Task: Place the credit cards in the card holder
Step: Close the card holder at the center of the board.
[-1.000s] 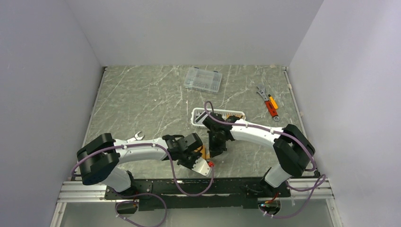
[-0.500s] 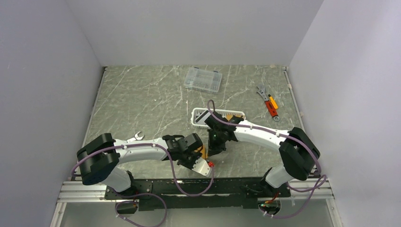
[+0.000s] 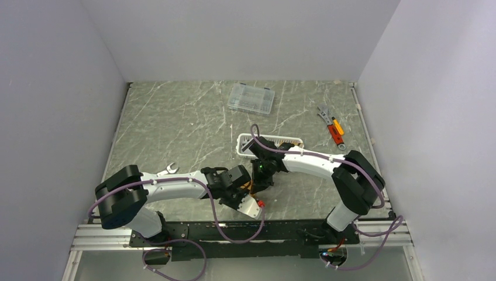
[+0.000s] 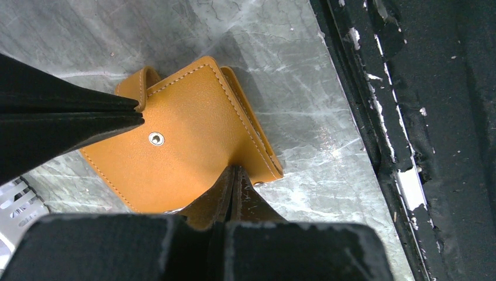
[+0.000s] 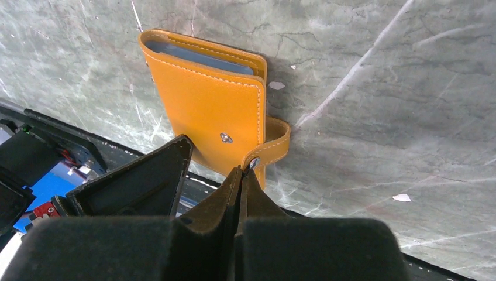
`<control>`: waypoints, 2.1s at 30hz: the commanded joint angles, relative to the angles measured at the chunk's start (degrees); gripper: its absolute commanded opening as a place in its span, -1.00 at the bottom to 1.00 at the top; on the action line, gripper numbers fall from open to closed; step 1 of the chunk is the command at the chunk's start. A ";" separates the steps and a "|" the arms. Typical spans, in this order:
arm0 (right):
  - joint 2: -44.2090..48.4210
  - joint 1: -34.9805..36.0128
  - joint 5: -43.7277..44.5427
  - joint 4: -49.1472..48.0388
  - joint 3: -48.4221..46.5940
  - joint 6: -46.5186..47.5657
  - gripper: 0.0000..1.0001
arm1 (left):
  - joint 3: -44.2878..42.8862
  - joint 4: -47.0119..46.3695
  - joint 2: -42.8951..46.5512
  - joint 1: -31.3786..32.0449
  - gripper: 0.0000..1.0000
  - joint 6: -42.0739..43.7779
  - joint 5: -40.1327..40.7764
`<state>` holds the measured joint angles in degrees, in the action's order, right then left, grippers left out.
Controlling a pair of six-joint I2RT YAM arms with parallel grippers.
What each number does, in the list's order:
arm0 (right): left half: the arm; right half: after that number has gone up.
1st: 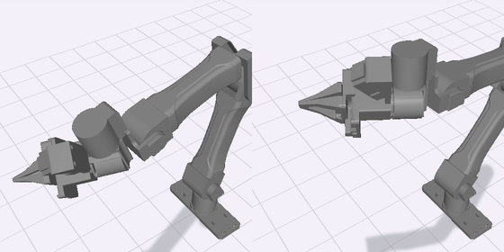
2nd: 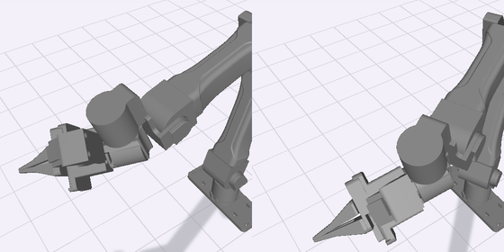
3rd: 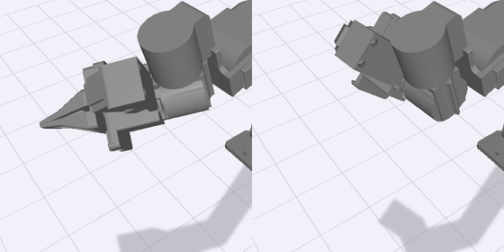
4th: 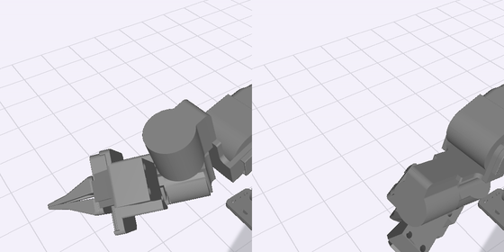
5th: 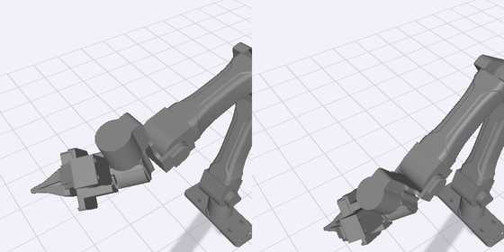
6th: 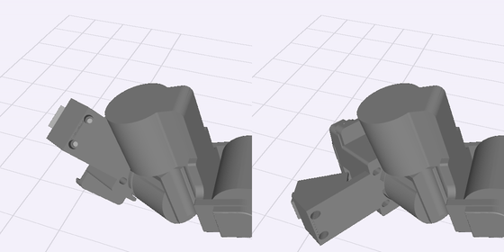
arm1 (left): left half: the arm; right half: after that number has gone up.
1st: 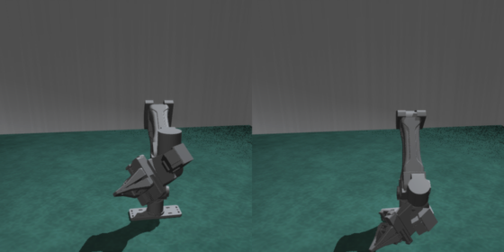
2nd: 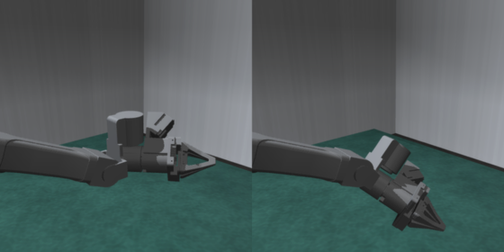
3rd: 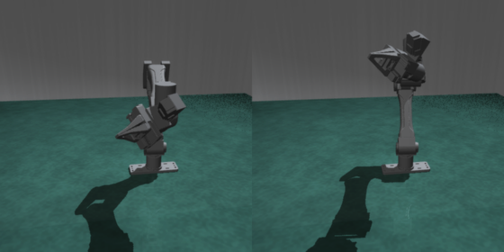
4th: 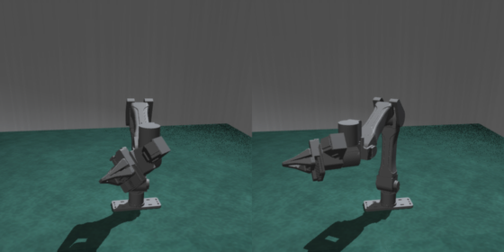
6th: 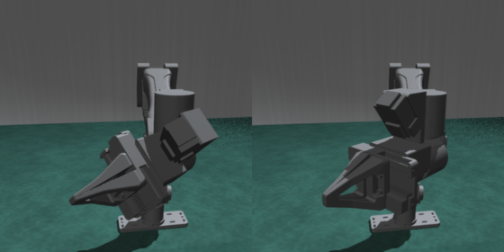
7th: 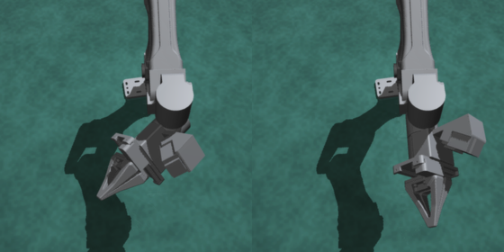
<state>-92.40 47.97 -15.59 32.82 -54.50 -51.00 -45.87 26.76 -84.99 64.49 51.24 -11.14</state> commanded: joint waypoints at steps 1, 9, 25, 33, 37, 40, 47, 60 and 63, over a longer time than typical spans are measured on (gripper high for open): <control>-1.28 -0.15 -3.53 -2.51 -2.94 0.87 -1.00 | 1.28 0.61 0.44 0.20 -1.00 0.14 0.75; -3.86 -0.50 -6.02 -2.32 -5.15 2.46 -1.00 | 1.47 0.66 0.49 0.20 -1.00 0.47 0.77; -6.62 -1.17 -6.97 -2.30 -4.10 2.71 -1.00 | 2.06 0.28 1.14 0.20 -1.00 0.44 0.77; -8.70 -1.20 -6.39 -0.93 -4.68 3.53 -1.00 | 2.18 0.45 1.57 0.20 -1.00 0.41 0.90; -8.77 -1.15 -6.59 -1.57 -3.95 3.14 -1.00 | 2.19 0.41 1.51 0.20 -1.00 0.43 0.87; -8.35 -1.29 -5.62 -1.69 -3.52 2.73 -1.00 | 2.11 0.63 1.49 0.20 -1.00 0.58 0.73; -8.50 -1.39 -4.16 -3.37 -3.33 1.33 -1.00 | 2.52 0.43 2.51 0.19 -1.00 0.95 0.85; -9.59 -1.50 -4.44 -6.21 -2.28 -0.15 -1.00 | 2.81 0.98 2.20 0.20 -1.00 1.54 0.74; -10.08 -1.51 -4.71 -6.20 -2.15 -0.21 -1.00 | 2.80 0.94 2.20 0.20 -1.00 1.63 0.69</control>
<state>-99.92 46.50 -23.16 29.78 -57.80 -50.61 -44.10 25.69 -83.29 64.49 51.92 -10.83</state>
